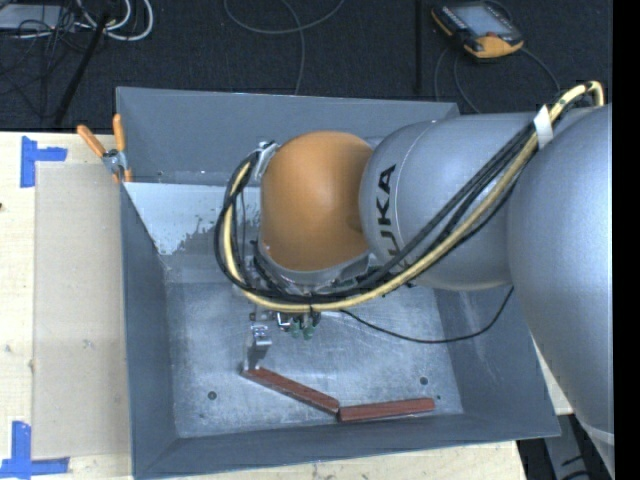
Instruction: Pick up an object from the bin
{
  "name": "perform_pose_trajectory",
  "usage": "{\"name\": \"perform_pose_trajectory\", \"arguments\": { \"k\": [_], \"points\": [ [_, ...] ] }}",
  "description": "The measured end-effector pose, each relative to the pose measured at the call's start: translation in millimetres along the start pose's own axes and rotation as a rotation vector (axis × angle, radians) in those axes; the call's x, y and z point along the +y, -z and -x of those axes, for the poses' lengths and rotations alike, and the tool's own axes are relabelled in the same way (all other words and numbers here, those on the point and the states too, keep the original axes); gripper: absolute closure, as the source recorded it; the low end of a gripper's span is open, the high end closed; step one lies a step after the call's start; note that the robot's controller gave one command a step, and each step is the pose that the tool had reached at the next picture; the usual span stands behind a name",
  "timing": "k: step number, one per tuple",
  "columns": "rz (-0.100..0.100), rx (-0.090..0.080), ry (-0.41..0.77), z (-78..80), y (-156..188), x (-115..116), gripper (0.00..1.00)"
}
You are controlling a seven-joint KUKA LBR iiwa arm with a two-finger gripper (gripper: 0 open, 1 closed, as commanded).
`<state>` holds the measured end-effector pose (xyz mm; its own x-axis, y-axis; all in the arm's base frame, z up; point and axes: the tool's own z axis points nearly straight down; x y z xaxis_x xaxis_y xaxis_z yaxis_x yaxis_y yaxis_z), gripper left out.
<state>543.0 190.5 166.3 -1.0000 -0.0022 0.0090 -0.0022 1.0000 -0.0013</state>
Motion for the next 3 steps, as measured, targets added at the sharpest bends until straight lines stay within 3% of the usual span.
{"name": "perform_pose_trajectory", "arguments": {
  "k": [1, 2, 3],
  "points": [
    [0.001, -0.008, -0.004, 1.9, 5, -1, 0.0],
    [0.001, -0.006, -0.089, -36.0, -68, -35, 1.0],
    [0.001, -0.006, -0.09, -35.9, -68, -36, 0.0]
  ]
}}
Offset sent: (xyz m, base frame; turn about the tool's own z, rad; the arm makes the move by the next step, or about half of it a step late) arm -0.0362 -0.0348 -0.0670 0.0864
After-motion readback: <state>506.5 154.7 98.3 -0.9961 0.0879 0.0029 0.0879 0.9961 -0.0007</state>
